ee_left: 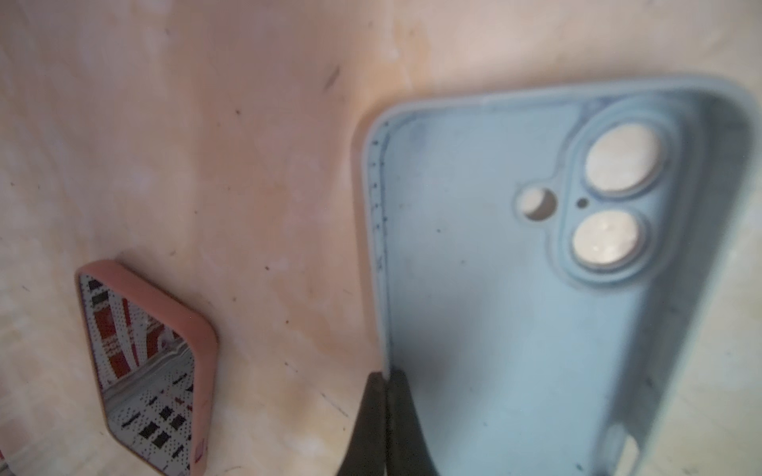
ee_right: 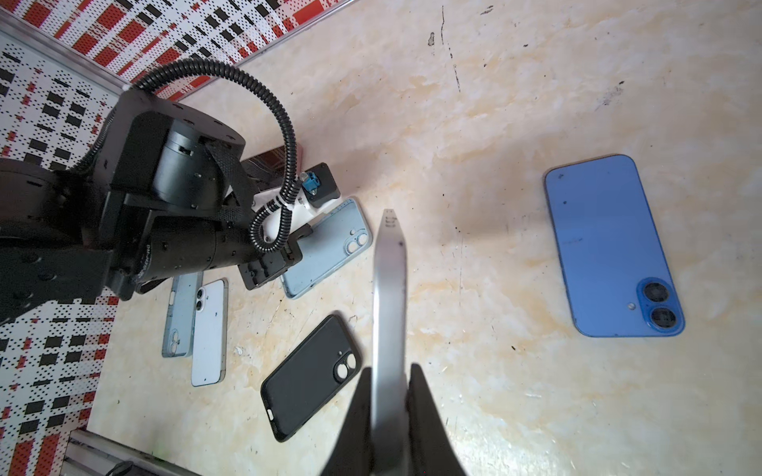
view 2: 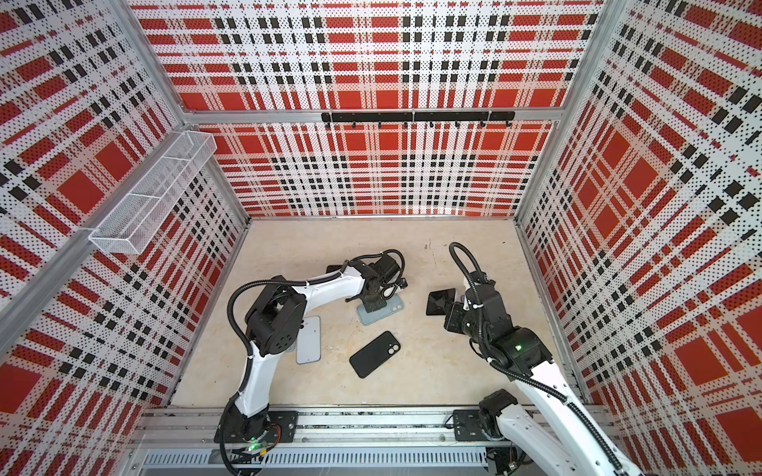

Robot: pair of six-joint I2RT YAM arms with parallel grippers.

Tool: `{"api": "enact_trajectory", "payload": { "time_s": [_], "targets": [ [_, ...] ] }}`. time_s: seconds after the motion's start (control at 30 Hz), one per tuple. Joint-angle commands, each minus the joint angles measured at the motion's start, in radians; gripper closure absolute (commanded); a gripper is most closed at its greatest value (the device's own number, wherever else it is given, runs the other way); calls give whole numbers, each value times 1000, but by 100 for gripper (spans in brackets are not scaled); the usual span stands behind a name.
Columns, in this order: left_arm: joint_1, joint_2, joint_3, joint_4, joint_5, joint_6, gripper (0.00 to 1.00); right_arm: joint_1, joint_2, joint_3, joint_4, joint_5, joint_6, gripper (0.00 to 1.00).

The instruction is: Put the phone into the phone case

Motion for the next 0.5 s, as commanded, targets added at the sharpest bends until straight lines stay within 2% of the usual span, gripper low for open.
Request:
{"api": "enact_trajectory", "payload": {
  "time_s": [0.0, 0.07, 0.13, 0.2, 0.27, 0.33, 0.4, 0.47],
  "targets": [
    [21, -10, 36, 38, 33, 128, 100, -5, 0, 50, 42, -9, 0, 100],
    [36, -9, 40, 57, 12, 114, 80, -4, 8, 57, 41, -15, -2, 100],
    [51, -18, 48, 63, 2, 92, 48, -5, 19, 65, 46, -26, -12, 100],
    [61, -38, 49, 70, -11, 75, 45, -6, 40, 83, 46, -39, -34, 100],
    [66, -73, 33, 96, -64, 43, 37, -6, 76, 112, 41, -61, -63, 100],
    [65, -115, 24, 105, -112, -5, 38, -6, 112, 140, 44, -94, -92, 100],
    [62, -155, 29, 95, -164, -104, 38, -7, 153, 171, 53, -135, -114, 100],
    [63, -202, 46, 14, -195, -262, 33, -9, 202, 205, 68, -201, -140, 100]
  ]
}}
